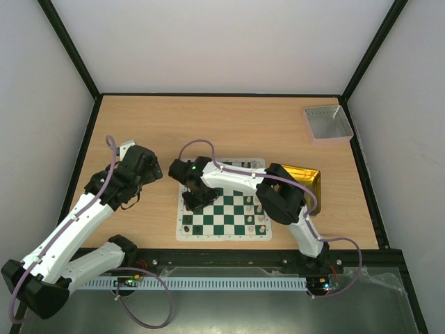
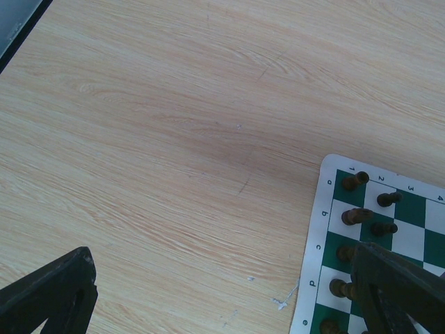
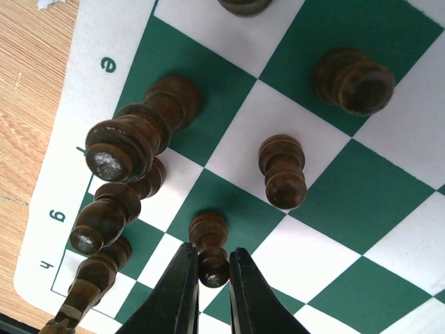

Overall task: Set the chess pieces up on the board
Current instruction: Place the chess piece on the chessboard.

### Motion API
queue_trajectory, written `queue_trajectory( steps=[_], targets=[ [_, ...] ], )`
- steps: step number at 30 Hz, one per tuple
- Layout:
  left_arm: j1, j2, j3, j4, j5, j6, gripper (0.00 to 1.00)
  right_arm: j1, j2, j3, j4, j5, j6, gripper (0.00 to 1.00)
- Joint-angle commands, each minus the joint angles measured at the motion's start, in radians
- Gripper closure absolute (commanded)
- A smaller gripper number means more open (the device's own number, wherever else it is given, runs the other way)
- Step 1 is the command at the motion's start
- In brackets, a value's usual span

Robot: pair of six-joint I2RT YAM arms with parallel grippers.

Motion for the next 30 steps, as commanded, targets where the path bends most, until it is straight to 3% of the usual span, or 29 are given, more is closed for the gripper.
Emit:
queue_trajectory(
  steps=[1,30],
  targets=[
    [-0.006,0.001,0.012,-0.01,-0.015,-0.002,0.01,0.004,-0.006,0.022,-0.031,0.031,-0.001,0.91],
    [-0.011,0.003,0.012,-0.01,-0.015,-0.003,0.01,0.003,-0.014,0.017,-0.042,0.065,0.009,0.91]
  ],
)
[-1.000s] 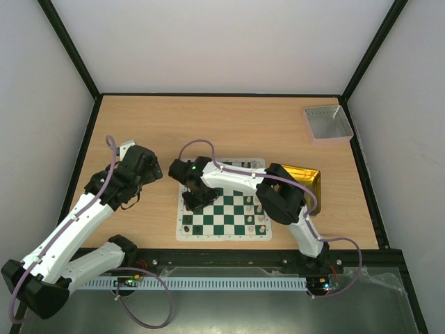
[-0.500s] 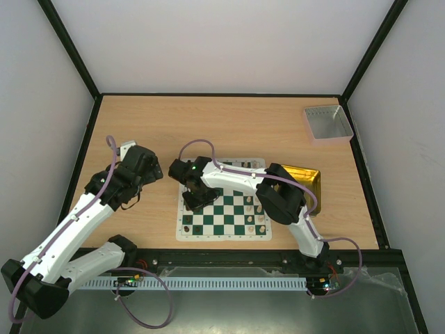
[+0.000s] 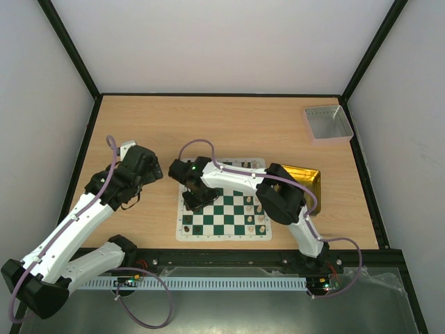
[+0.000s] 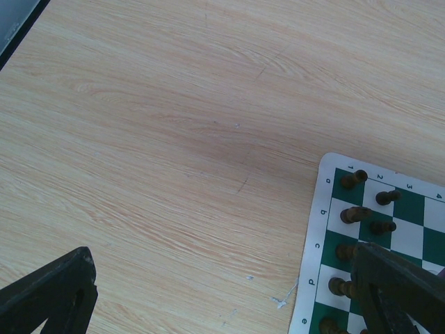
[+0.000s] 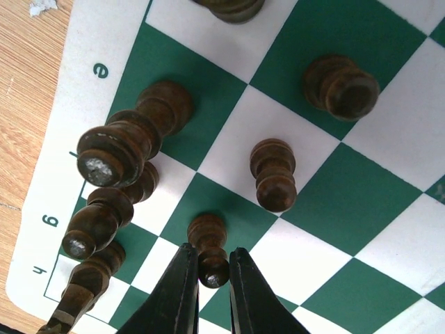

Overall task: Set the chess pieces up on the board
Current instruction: Place the chess piece on the chessboard.

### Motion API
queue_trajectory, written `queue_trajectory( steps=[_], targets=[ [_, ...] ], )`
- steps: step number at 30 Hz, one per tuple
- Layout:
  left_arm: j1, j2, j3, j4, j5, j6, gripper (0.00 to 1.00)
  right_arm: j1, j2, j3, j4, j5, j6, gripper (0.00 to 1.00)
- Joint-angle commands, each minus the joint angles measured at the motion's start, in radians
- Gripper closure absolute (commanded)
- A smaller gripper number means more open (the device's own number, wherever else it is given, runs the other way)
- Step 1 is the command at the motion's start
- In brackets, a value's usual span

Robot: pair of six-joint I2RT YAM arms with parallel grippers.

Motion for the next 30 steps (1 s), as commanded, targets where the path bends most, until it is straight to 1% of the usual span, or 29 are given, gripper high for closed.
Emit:
queue_trajectory(
  steps=[1,30],
  targets=[
    [-0.004,0.002,0.012,-0.01,-0.016,-0.002,0.01,0.003,-0.013,0.017,-0.041,0.043,0.009,0.91],
    [-0.004,-0.002,0.011,-0.013,-0.02,-0.007,0.01,-0.006,-0.013,0.014,-0.048,0.069,0.026,0.91]
  ],
)
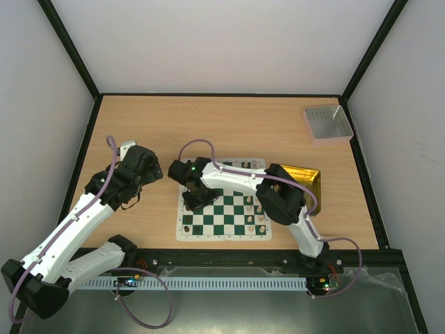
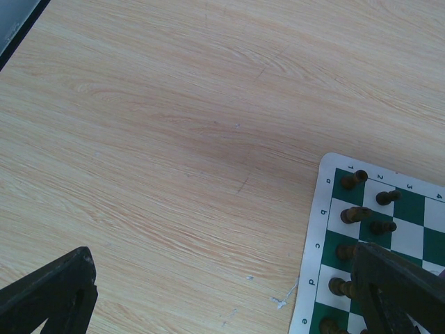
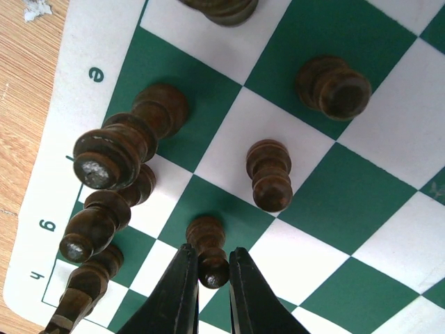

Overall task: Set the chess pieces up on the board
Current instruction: Place the chess piece on the chessboard.

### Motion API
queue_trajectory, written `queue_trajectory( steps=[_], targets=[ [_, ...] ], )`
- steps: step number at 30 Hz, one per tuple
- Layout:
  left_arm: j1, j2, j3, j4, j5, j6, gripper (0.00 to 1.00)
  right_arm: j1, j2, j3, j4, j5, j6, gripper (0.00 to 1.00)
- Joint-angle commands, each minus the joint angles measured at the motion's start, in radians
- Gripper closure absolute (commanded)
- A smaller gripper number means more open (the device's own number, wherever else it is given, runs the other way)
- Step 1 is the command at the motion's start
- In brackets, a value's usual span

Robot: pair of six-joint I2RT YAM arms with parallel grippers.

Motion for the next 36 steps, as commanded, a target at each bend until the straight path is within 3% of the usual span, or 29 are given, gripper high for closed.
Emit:
queue_trajectory(
  steps=[1,36],
  targets=[
    [-0.004,-0.001,0.012,-0.012,-0.019,-0.007,0.01,-0.008,-0.012,0.014,-0.047,0.05,0.01,0.91],
    [-0.006,0.008,0.009,-0.004,-0.013,-0.003,0.01,-0.013,-0.047,0.005,-0.045,0.045,0.006,0.93]
  ],
)
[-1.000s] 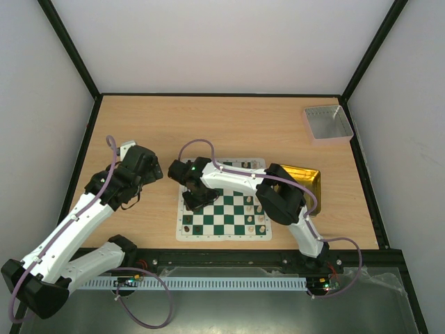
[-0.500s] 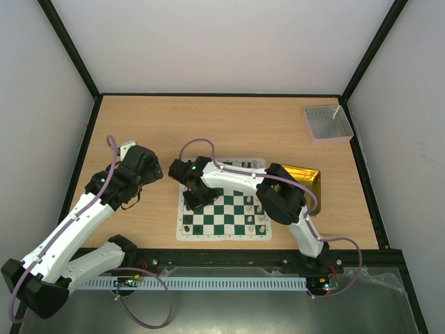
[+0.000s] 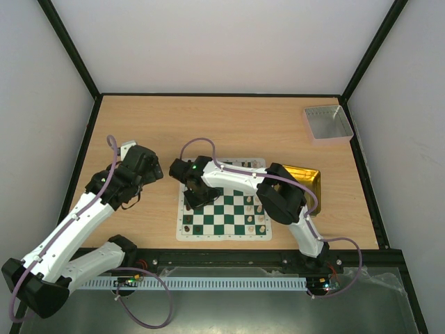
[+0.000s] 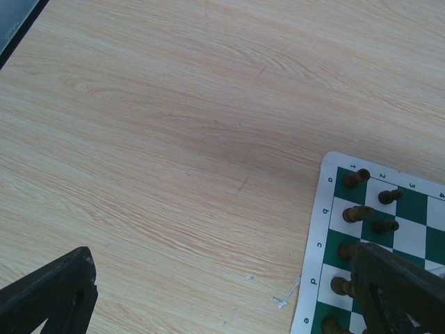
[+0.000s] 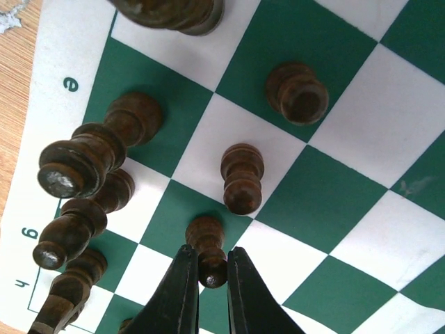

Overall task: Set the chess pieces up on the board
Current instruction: Place the chess piece on the chessboard.

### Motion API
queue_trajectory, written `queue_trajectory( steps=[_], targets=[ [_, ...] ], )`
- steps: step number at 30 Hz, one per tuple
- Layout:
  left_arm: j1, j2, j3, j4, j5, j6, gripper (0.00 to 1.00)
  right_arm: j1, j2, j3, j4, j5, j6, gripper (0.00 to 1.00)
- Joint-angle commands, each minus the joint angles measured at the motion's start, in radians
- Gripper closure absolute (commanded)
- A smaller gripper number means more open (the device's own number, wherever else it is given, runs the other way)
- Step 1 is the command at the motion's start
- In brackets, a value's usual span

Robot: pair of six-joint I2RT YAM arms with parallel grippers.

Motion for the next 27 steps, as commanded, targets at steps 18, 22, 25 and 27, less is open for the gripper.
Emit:
queue_trajectory(
  steps=[18,22,25,27],
  targets=[
    [-0.009,-0.002,0.008,-0.007,-0.018,-0.004,0.01,-0.001,-0.074,-0.003,-0.042,0.024,-0.001,0.94],
    [-0.009,-0.007,0.009,-0.008,-0.02,-0.007,0.01,0.0,-0.086,-0.019,-0.04,0.033,0.007,0.94],
    [-0.01,-0.01,0.009,-0.01,-0.023,-0.01,0.01,0.005,-0.085,-0.018,-0.038,0.031,0.011,0.94],
    [-0.012,-0.014,0.008,-0.013,-0.027,-0.013,0.01,0.009,-0.081,-0.014,-0.039,0.028,0.01,0.94]
  ],
)
